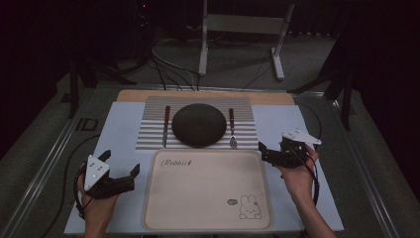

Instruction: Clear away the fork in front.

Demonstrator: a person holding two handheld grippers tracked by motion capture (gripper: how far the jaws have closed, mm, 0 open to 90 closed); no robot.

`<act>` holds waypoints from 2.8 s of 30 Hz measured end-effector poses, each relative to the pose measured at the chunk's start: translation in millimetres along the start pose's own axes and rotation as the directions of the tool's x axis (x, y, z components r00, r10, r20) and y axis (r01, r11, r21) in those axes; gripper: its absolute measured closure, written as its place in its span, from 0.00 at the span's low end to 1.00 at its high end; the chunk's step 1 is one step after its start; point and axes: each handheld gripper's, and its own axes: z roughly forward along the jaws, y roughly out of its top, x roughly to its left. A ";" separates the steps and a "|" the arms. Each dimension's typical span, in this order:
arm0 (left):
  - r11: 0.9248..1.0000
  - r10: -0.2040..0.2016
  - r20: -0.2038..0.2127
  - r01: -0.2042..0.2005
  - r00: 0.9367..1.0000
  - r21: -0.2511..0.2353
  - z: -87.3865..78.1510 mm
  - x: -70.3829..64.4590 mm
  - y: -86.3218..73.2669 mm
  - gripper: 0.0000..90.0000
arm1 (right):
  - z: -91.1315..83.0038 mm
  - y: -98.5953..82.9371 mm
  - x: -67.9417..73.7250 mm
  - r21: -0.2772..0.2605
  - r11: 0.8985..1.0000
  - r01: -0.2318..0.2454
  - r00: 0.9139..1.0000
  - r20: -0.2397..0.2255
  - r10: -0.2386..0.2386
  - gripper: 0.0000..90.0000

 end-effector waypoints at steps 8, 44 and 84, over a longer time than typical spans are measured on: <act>1.000 -0.003 0.000 0.003 1.000 0.000 0.7 0.4 -0.3 0.00 | 13.9 6.4 3.4 0.018 1.000 -0.009 1.000 -0.001 0.009 0.12; 1.000 0.007 0.000 -0.007 1.000 0.001 1.4 0.5 0.1 0.00 | 79.5 81.5 25.9 0.047 0.997 0.053 0.999 -0.011 -0.052 0.12; 1.000 -0.003 0.000 0.003 1.000 -0.016 -0.2 0.9 1.0 0.00 | 173.6 94.3 21.6 0.166 0.986 -0.024 0.999 0.044 0.017 0.12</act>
